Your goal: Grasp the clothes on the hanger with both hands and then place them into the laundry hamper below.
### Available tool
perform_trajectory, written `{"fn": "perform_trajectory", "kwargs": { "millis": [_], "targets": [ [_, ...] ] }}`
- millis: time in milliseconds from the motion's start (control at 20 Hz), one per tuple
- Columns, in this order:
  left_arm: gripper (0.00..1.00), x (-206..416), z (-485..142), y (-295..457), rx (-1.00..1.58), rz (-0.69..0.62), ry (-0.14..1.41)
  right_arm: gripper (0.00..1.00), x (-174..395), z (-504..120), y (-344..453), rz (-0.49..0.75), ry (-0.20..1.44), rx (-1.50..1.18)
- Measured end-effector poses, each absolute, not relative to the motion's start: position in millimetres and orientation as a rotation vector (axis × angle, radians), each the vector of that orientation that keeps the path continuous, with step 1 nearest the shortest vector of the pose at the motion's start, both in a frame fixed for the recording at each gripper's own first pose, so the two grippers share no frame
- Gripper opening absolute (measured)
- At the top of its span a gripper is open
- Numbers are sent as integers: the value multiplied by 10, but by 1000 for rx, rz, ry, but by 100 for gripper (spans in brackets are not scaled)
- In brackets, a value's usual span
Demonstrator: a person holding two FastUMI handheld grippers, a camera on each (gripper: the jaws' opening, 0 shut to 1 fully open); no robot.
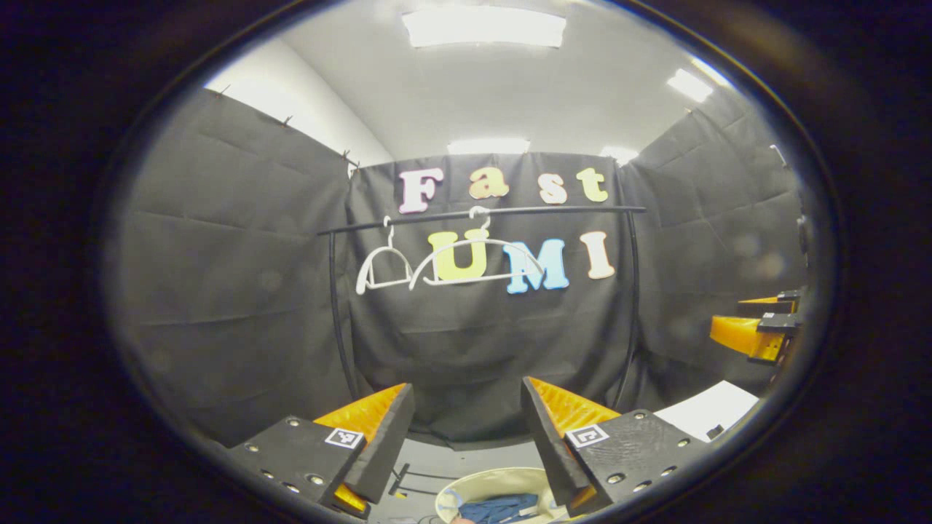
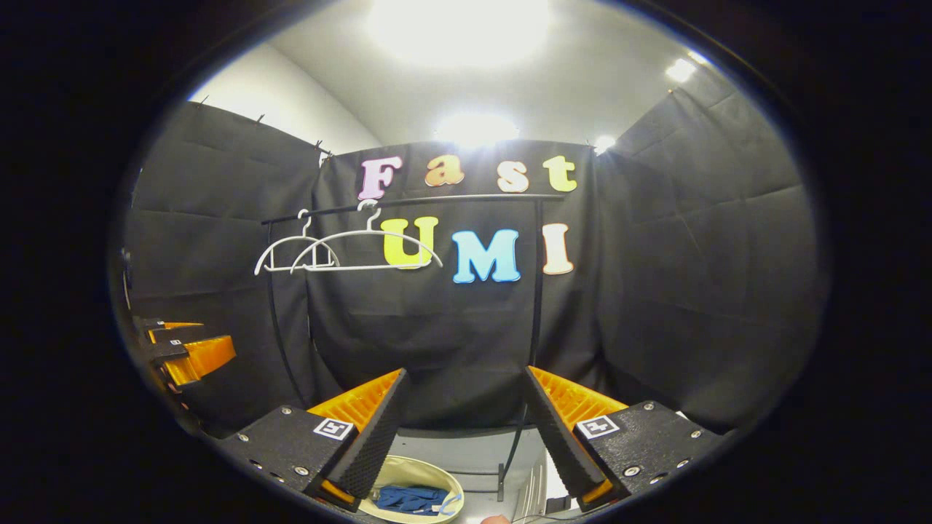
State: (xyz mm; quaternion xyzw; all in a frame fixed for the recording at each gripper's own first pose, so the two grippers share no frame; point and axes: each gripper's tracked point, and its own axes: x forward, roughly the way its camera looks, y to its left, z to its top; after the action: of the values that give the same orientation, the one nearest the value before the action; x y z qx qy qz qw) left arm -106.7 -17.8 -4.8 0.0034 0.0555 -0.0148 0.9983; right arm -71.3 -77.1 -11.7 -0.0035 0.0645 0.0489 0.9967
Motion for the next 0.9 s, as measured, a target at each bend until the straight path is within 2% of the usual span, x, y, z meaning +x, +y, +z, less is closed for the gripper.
{"fn": "perform_trajectory", "kwargs": {
  "millis": [250, 900],
  "targets": [
    [84, -1193, 132, -160, -15, -2, 75, 96, -1039, -57, -1084, 73, 102, 9],
    [84, -1186, 194, -210, -13, 16, 65, 95, -990, -25, -1316, 46, 92, -2]
  ]
}}
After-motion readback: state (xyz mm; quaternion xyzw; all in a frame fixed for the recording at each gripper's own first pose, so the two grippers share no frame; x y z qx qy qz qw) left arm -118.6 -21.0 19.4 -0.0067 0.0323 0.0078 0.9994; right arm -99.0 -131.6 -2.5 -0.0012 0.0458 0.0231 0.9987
